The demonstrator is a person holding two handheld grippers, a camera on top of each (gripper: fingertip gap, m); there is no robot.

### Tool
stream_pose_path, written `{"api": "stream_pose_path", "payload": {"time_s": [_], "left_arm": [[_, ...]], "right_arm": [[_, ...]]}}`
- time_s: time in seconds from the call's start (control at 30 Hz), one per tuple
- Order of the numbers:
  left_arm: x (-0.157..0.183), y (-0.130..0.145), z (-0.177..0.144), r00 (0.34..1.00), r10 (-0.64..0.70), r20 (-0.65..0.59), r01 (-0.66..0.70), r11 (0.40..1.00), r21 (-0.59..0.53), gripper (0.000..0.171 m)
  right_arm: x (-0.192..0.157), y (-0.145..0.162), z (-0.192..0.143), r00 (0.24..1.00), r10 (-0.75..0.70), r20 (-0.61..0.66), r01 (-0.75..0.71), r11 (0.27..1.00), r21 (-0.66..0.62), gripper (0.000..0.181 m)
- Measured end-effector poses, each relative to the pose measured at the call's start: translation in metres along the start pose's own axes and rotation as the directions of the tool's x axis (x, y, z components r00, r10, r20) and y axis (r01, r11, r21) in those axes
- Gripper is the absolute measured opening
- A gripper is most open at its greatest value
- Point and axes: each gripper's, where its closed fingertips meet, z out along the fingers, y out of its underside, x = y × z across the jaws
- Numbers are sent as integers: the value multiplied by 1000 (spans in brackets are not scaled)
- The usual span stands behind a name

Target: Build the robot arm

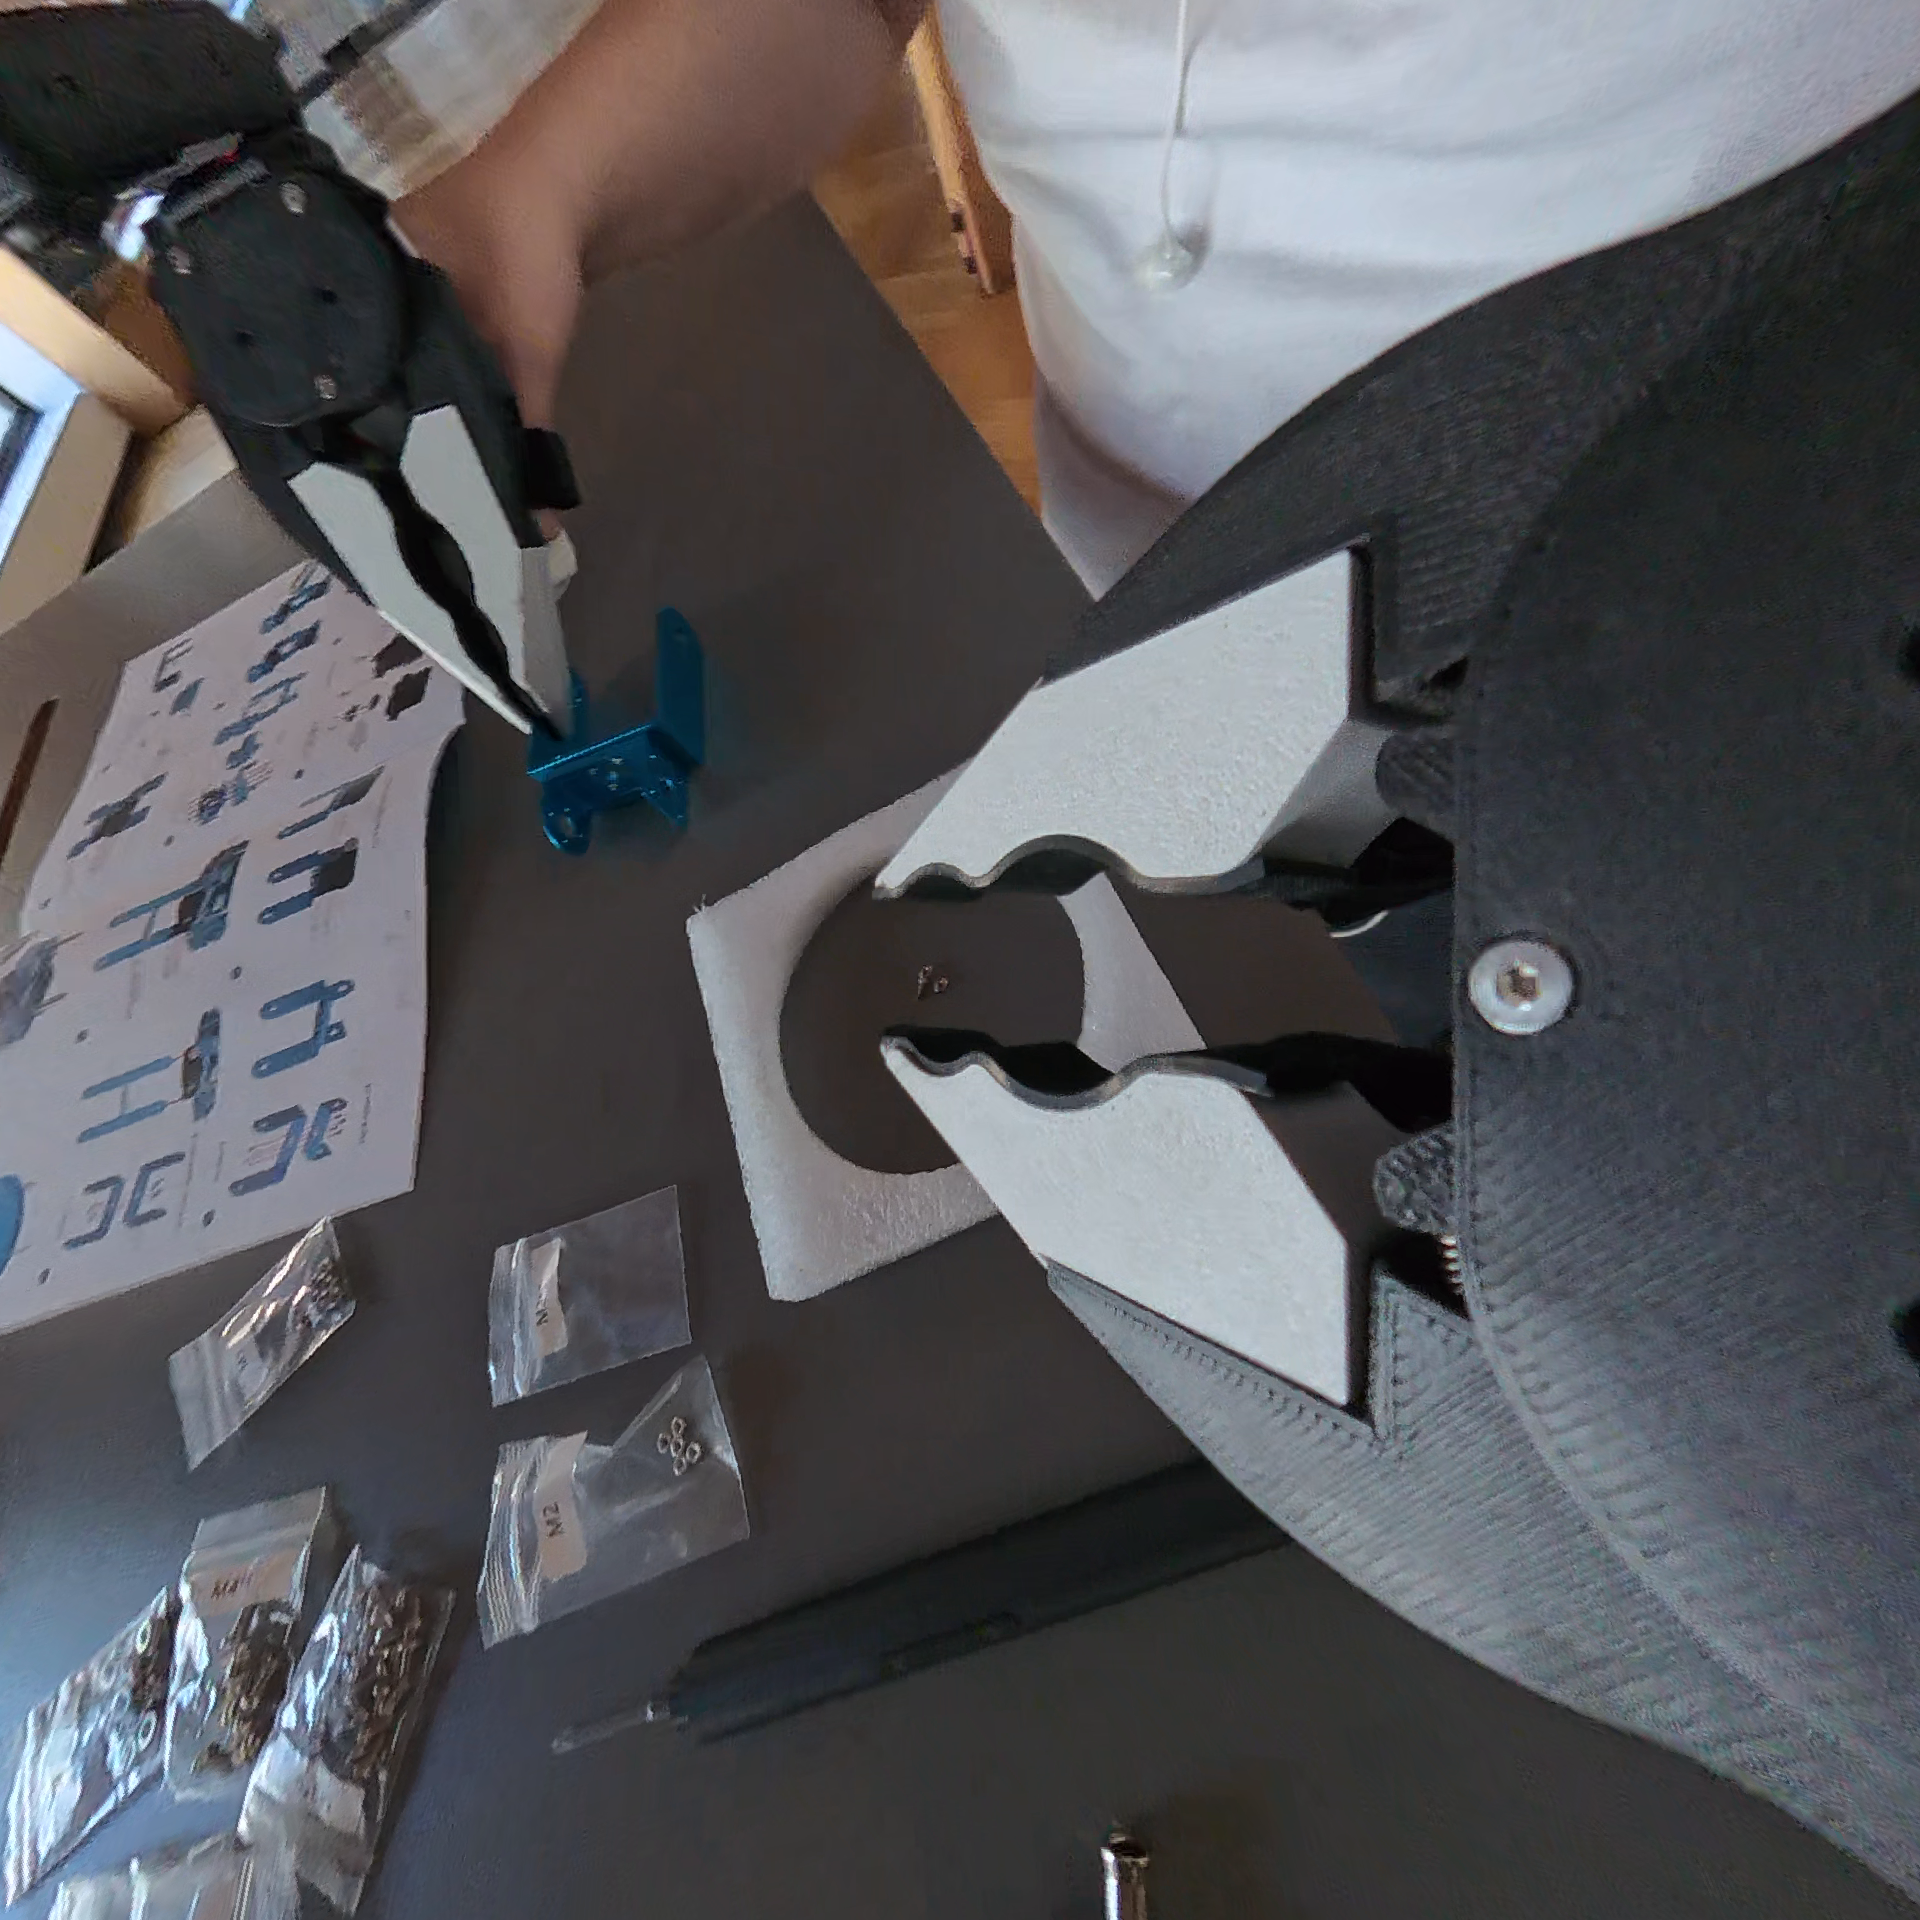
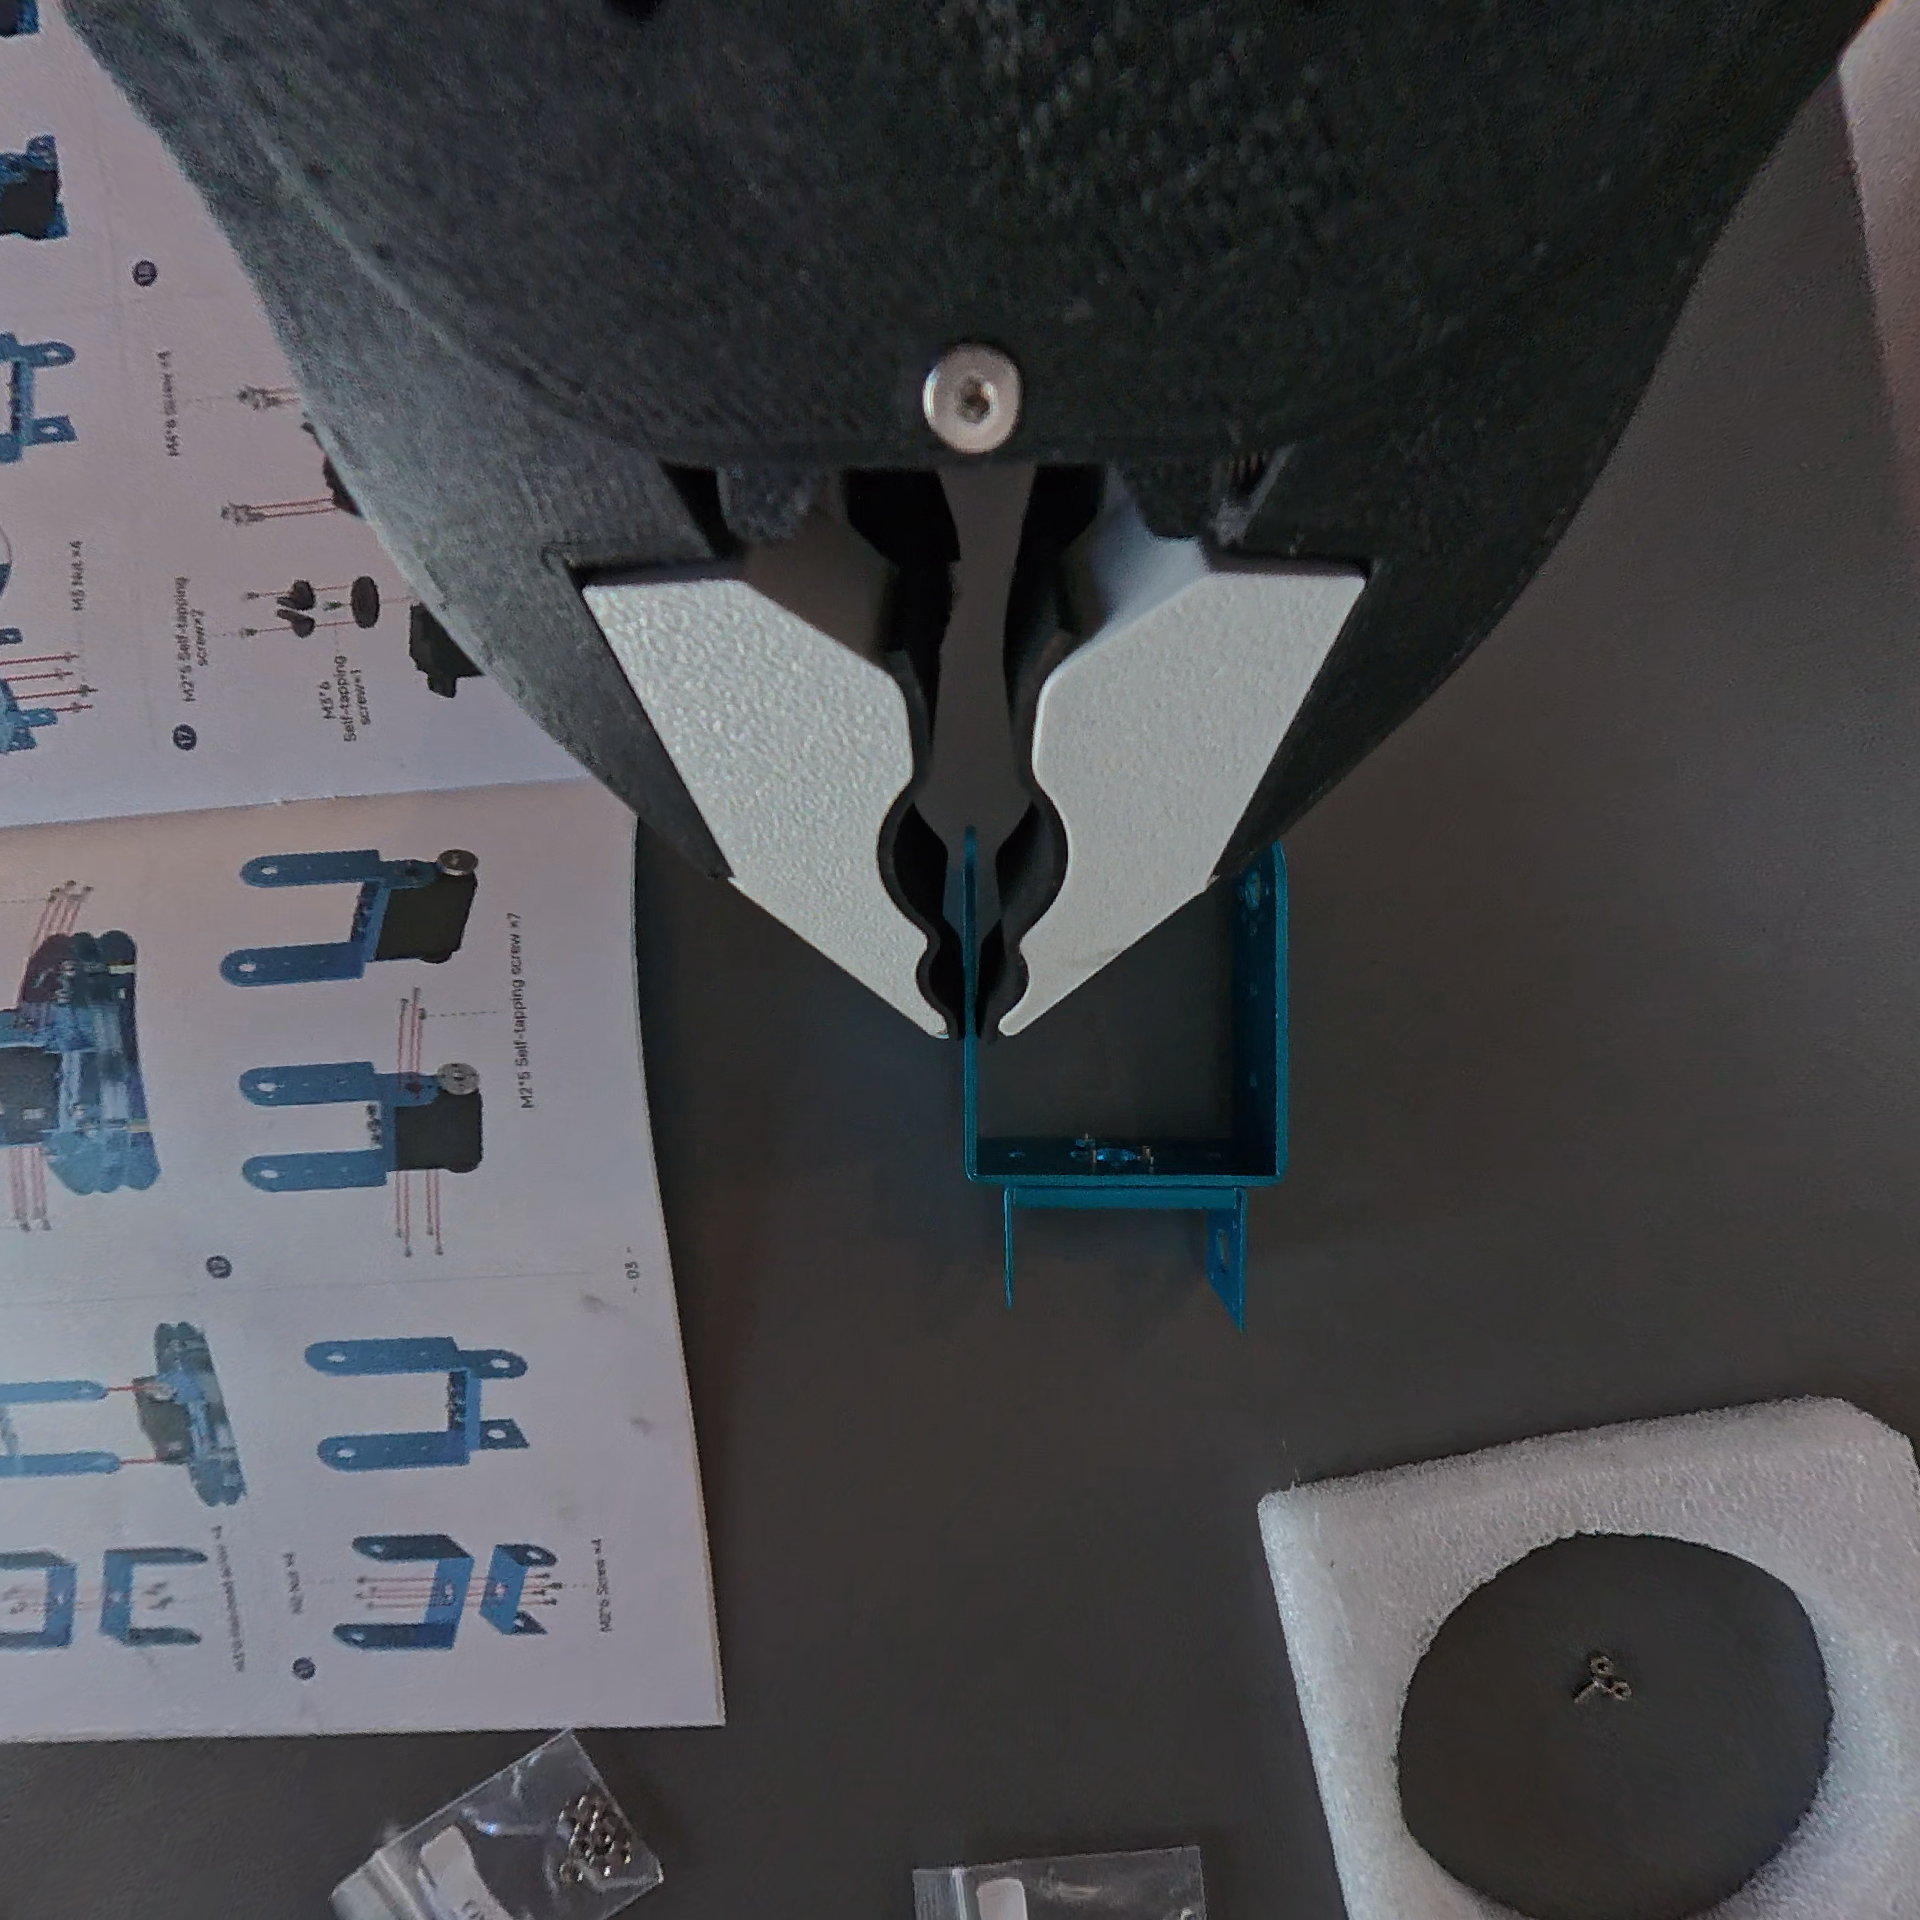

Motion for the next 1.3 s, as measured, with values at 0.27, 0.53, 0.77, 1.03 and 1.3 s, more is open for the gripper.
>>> {"api": "stream_pose_path", "payload": {"time_s": [0.27,0.53,0.77,1.03,1.3], "left_arm": [[-7,26,17,966,243,-93,-259,932,-254,18],[-1,34,40,941,288,-180,-335,869,-363,10],[-2,41,48,901,399,-169,-433,818,-378,11],[-5,46,51,876,462,-141,-478,787,-389,6],[-5,46,52,837,533,-120,-534,749,-392,5]], "right_arm": [[2,-3,-16,994,-25,-108,39,991,128,24],[0,5,-54,972,161,-168,-92,928,360,24],[5,6,-71,963,238,-128,-163,889,428,22],[10,10,-76,965,228,-131,-155,895,418,20],[13,17,-75,965,234,-119,-167,897,408,17]]}}
